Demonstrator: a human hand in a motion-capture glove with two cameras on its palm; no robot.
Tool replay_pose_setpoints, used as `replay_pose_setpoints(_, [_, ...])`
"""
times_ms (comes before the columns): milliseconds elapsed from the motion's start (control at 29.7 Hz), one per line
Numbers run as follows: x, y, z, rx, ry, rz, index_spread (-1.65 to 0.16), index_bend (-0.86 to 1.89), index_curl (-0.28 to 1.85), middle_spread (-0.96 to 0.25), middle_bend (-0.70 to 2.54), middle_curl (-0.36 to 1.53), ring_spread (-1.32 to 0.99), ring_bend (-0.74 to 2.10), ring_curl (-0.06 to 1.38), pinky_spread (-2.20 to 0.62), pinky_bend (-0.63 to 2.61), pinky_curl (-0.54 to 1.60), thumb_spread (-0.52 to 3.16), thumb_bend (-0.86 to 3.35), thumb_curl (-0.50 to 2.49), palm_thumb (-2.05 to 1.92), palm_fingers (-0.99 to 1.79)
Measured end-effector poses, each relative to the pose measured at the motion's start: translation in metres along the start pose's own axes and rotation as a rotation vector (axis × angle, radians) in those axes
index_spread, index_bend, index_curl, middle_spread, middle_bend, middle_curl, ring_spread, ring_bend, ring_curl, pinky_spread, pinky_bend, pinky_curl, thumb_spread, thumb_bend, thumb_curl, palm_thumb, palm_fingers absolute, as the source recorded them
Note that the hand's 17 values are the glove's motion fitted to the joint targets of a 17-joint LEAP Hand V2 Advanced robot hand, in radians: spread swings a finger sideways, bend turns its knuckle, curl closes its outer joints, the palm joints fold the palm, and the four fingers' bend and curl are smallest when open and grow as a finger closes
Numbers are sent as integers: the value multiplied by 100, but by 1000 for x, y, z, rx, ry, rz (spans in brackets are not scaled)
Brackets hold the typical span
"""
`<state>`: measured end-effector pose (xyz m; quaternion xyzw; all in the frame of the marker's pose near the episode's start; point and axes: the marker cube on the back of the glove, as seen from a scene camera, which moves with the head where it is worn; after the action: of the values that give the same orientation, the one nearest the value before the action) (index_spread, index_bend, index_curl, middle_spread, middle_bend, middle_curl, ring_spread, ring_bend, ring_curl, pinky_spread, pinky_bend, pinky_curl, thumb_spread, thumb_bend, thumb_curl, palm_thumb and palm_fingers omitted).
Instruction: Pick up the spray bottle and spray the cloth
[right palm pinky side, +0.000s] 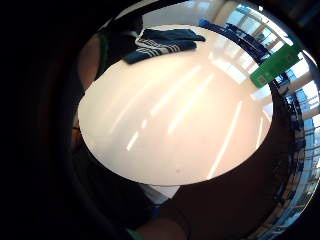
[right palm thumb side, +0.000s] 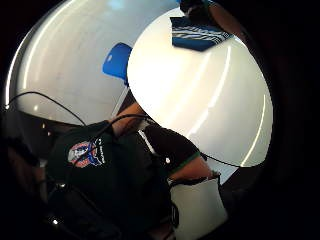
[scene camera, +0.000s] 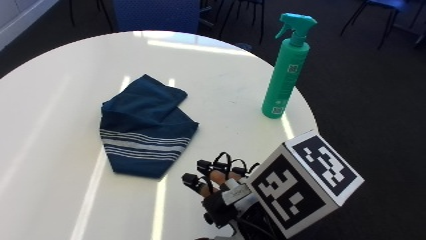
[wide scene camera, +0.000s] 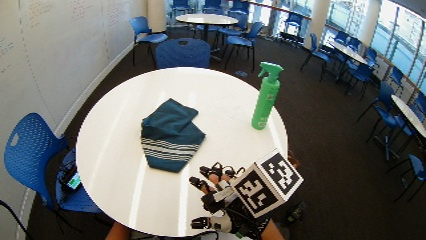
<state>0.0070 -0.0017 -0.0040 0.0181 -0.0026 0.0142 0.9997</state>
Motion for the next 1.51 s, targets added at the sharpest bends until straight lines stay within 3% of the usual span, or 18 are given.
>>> replay_pose_setpoints(572, [77, -45, -35, 213, 145, 339, -45, 13, 29, -10, 18, 28, -4, 31, 27, 21, 20, 29, 103, -3, 25, 36, 45])
replay_pose_setpoints(874, [133, -71, -44, 371, -63, 494, -45, 13, 26, -9, 20, 30, -3, 35, 29, 22, 20, 30, 103, -2, 26, 35, 46])
replay_pose_setpoints(1513, [239, -113, -83, 654, -273, 839, -42, 13, 26, -6, 19, 32, -3, 46, 33, 18, 20, 31, 113, 1, 32, 50, 55])
